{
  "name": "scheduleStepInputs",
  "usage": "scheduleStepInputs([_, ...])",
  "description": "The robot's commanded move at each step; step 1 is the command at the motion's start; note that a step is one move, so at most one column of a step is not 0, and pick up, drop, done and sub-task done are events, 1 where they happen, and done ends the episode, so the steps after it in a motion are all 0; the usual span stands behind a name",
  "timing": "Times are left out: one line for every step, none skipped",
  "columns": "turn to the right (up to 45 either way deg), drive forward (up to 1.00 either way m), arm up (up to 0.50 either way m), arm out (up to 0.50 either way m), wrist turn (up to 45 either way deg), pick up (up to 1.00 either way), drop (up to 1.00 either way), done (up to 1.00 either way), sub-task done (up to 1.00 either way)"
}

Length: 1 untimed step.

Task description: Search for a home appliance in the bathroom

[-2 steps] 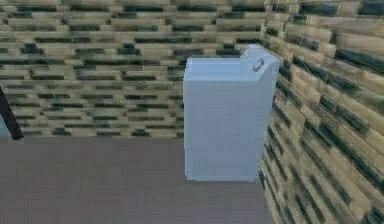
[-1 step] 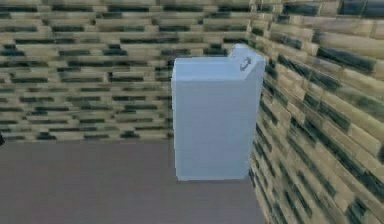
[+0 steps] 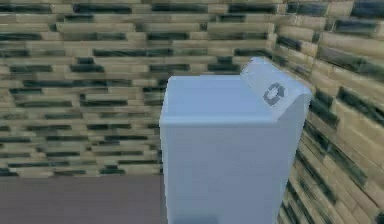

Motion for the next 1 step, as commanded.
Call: scheduleStepInputs([0.0,0.00,0.00,0.00,0.0,0.00,0.00,1.00,0.00])
